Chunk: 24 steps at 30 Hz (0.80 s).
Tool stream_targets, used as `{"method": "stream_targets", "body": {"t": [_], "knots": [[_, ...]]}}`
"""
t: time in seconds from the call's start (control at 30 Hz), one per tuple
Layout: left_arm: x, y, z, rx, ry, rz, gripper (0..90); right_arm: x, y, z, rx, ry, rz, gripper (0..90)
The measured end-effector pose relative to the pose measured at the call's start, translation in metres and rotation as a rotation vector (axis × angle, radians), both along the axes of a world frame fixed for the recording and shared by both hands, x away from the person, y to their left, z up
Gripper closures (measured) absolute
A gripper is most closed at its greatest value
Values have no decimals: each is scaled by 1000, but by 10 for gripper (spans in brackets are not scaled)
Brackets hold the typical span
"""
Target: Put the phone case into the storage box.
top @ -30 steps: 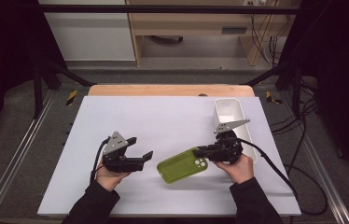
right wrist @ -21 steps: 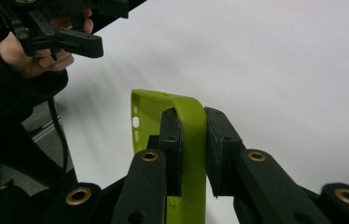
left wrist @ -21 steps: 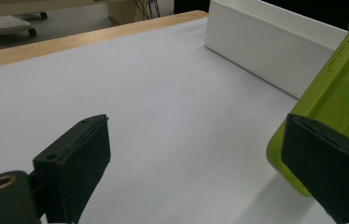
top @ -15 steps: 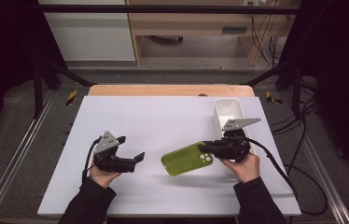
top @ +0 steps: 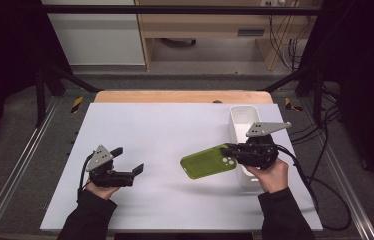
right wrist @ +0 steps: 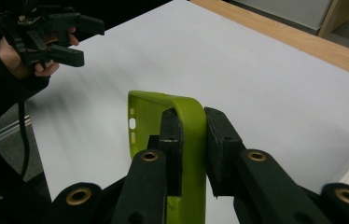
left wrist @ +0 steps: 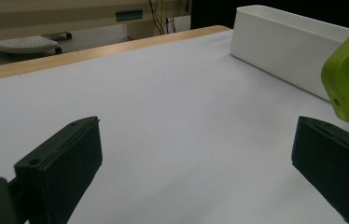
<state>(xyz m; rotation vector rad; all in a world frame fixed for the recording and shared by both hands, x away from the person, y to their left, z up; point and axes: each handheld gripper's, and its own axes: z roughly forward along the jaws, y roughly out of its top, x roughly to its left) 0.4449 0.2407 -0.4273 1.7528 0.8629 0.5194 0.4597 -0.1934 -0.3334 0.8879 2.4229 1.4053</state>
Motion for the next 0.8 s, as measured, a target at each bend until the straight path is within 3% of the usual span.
{"method": "stream_targets", "body": {"t": [0.23,0.43,0.63,0.8], "knots": [[-5,8,-6,4,-42,0,17,-4,-1,17,-15,-36,-16,784],[-7,17,-14,12,-53,7,18,-3,-1,27,-47,-60,-31,785],[-8,24,-20,32,-31,26,18,-2,2,35,-73,-79,-36,785],[-8,30,-23,25,-19,42,17,-1,3,41,-106,-102,-40,785]]}}
